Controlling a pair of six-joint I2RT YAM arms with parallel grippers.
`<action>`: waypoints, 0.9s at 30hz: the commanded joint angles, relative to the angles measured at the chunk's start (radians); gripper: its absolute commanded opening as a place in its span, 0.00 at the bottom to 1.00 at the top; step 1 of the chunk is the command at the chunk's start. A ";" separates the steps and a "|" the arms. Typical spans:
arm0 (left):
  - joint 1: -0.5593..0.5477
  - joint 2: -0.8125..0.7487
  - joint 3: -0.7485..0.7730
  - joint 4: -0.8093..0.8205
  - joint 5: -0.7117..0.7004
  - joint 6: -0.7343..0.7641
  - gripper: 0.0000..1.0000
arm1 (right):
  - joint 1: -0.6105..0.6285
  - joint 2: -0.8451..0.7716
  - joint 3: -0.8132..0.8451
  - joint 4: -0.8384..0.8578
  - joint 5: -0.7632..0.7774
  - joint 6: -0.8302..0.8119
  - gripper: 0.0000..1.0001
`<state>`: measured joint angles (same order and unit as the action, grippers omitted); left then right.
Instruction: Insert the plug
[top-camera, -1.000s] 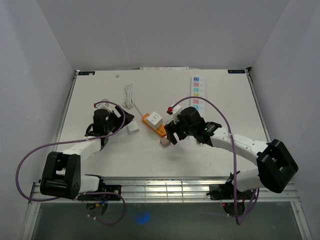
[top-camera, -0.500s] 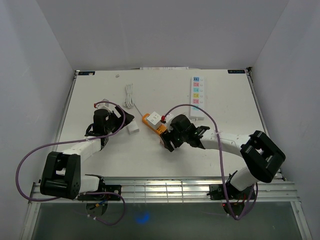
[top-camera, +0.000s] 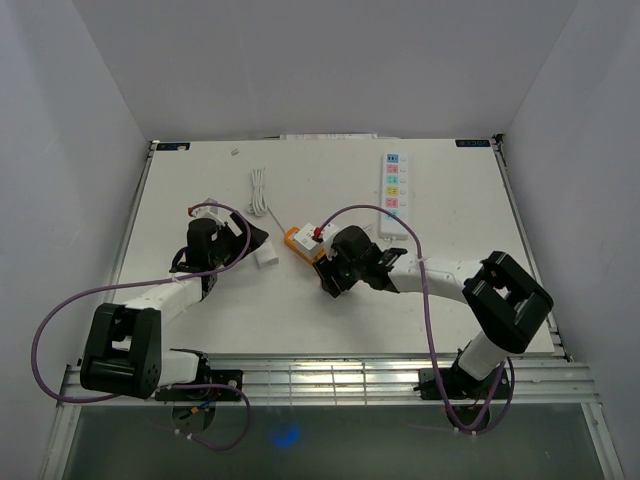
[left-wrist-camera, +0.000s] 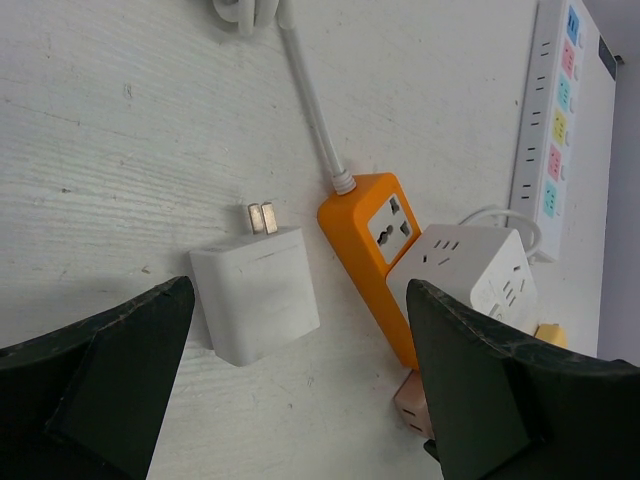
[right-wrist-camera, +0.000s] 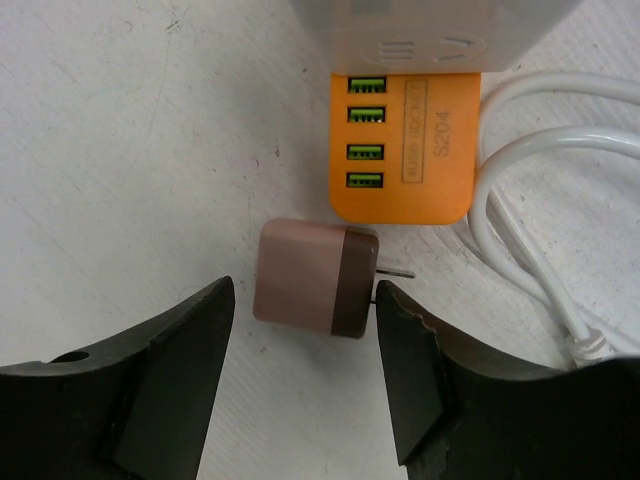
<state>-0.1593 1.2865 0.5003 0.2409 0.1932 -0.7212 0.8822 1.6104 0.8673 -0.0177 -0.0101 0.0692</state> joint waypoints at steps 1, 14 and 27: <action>0.001 -0.030 0.030 0.000 -0.014 0.016 0.98 | 0.017 0.025 0.047 0.036 0.002 -0.014 0.64; 0.000 -0.026 0.029 0.000 -0.011 0.017 0.98 | 0.023 0.037 0.042 0.019 0.039 -0.025 0.44; -0.002 -0.061 0.110 -0.163 0.268 -0.141 0.98 | 0.003 -0.011 0.283 -0.195 -0.134 0.036 0.36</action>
<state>-0.1593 1.2755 0.5617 0.1478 0.3241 -0.7956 0.8955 1.6405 1.0405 -0.1566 -0.0677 0.0689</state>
